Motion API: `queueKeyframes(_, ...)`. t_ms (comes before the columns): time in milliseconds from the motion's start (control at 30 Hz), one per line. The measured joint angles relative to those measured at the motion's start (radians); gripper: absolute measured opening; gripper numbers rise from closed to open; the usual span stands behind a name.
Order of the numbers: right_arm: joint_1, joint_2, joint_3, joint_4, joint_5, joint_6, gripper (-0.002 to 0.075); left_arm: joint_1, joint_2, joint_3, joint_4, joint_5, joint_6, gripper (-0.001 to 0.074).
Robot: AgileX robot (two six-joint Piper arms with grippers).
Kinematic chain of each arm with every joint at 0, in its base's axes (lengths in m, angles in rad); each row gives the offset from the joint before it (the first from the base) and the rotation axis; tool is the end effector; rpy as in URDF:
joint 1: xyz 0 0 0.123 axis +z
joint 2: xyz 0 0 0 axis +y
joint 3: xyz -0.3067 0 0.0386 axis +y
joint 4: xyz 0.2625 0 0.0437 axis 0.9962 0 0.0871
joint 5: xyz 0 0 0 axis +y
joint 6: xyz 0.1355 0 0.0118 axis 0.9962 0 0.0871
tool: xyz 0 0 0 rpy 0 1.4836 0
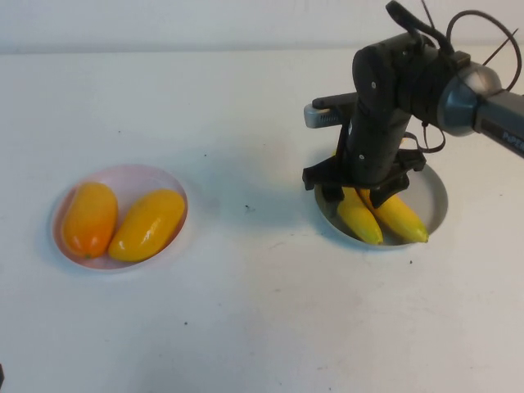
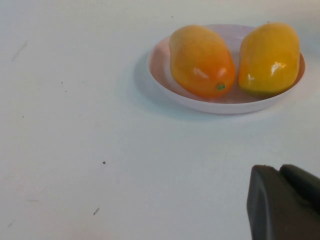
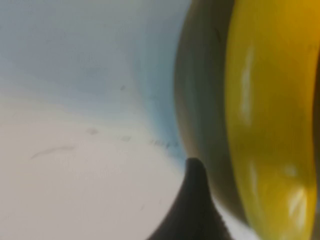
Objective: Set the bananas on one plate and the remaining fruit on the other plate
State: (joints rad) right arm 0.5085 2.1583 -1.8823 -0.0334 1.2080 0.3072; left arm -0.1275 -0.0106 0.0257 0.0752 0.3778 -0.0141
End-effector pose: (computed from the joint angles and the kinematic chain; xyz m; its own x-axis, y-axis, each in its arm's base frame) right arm 0.4302 0.2349 0.1935 -0.9633 -0.2039 -0.1747 -0.2106 0.9773 0.0210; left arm 0.0855 -0.0072 0.1572 -0.2915 0.0936 -0.9520 0.1173 0.9912 0.0615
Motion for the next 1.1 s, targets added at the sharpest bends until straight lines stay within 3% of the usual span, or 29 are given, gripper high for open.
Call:
queueKeyframes(167, 0.040, -0.161, 0.095, 0.003, 0.006, 0.000, 0.0424, 0.000, 0.000, 0.000, 0.002, 0.000, 0.000, 0.0001)
queueKeyframes(400, 0.062, -0.499, 0.379, 0.009, 0.020, 0.000, 0.0076, 0.000, 0.000, 0.000, 0.005, 0.000, 0.000, 0.0001)
queueKeyframes(467, 0.062, -0.577, 0.437, 0.005, 0.025, 0.000, 0.0024, 0.000, 0.000, 0.000, 0.005, 0.000, 0.000, 0.0001)
queueKeyframes(733, 0.062, -0.892, 0.680, 0.000, 0.026, -0.123, -0.0013, 0.000, 0.000, 0.000, 0.005, 0.000, 0.000, 0.0001)
queueKeyframes(1100, 0.062, -1.227, 0.914, 0.000, 0.037, -0.147, -0.0015, 0.000, 0.000, 0.000, 0.006, 0.000, 0.000, 0.0000)
